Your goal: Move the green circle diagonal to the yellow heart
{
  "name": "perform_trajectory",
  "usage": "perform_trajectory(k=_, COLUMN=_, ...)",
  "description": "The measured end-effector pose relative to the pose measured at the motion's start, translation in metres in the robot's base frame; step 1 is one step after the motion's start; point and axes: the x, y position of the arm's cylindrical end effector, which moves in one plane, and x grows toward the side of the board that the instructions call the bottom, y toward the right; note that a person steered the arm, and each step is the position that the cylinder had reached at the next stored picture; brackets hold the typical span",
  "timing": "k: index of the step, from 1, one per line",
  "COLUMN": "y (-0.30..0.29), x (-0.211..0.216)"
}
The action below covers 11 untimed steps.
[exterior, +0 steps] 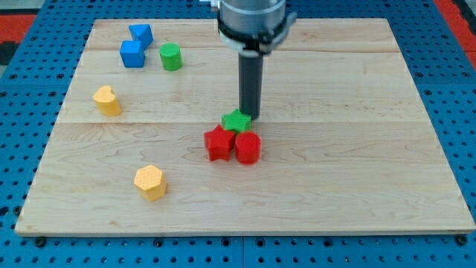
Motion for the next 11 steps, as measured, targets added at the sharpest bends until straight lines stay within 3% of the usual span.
perform_trajectory(k=1, y=0.007, x=-0.032)
perform_trajectory(k=3, y=-0.039, x=-0.219)
perform_trajectory(k=4, y=-0.128, x=-0.226)
perform_trajectory(k=7, y=-0.138, x=-0.106)
perform_trajectory(k=8, y=-0.164, x=-0.108)
perform_trajectory(k=10, y=-0.134, x=-0.015)
perform_trajectory(k=11, y=-0.142, x=-0.013)
